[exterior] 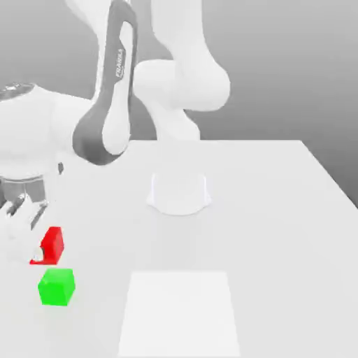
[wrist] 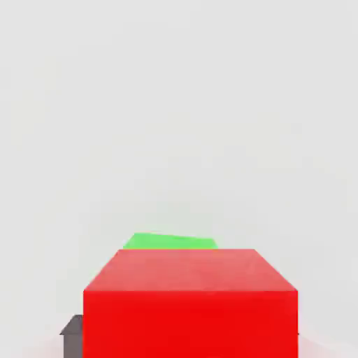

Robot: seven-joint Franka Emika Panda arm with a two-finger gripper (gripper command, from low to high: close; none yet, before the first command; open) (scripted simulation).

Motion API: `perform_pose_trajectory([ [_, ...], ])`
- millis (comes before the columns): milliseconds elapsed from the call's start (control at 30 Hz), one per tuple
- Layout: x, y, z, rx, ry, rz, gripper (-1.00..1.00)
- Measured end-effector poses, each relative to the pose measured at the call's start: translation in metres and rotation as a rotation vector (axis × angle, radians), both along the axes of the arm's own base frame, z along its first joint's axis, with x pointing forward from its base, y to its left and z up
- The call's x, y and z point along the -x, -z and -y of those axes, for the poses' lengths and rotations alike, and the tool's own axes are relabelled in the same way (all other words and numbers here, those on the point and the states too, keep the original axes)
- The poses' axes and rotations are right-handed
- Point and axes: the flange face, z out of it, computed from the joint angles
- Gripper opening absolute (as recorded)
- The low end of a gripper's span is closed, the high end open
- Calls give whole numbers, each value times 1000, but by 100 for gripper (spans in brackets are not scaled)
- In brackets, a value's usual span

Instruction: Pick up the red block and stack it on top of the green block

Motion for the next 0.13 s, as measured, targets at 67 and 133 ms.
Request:
perform_pose_trajectory([
  [67, 0, 6, -1, 0, -1, 0, 100],
  [133, 0, 6, -1, 0, -1, 0, 100],
])
